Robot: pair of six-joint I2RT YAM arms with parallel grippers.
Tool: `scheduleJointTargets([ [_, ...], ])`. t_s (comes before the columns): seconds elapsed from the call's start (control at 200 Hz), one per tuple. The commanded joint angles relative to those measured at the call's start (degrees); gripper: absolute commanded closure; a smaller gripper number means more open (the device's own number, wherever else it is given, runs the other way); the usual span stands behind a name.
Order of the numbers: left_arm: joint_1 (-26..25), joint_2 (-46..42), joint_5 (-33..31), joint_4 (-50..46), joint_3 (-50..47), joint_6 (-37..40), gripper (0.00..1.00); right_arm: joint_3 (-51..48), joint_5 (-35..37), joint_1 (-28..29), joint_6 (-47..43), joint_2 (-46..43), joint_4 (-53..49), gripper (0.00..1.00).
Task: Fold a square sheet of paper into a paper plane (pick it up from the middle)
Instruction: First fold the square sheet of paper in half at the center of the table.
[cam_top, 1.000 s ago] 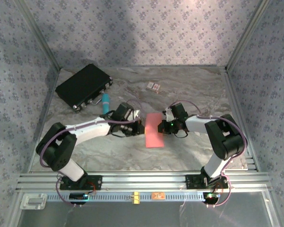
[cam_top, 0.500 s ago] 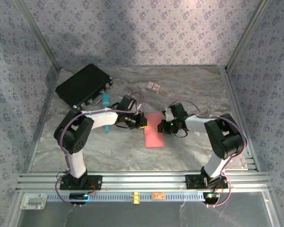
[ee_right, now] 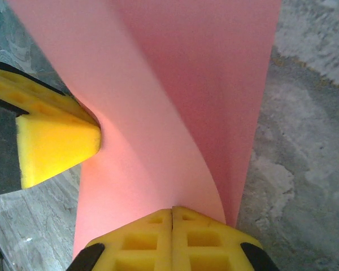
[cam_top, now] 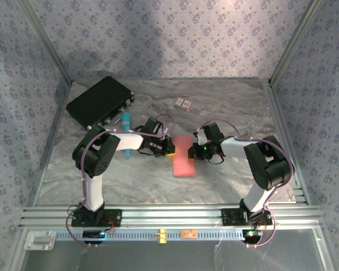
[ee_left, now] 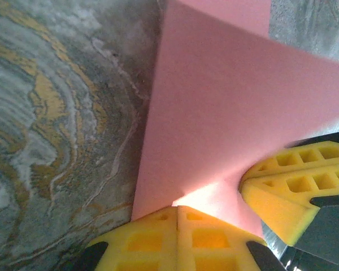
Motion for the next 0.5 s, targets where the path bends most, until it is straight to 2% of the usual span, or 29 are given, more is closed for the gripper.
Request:
scheduleJointTargets([
  [0.0,0.51,-0.47,-0.87,-1.67,-1.02,1.28,1.00,-1.28,3.43,-0.35,-0.45,1.96,-5.75,1.00],
  [0.22,0.57,-2.11,0.11,-3.37,4.01,1.56,1.00,-1.58,3.55,-0.32,-0.37,1.66,-5.62,1.00],
  [0.495,1.53,2.72,0.20,-4.01,6.41,2.47,1.00,-1.65,3.52,-0.33,-0.33,1.68,-5.62,1.00],
])
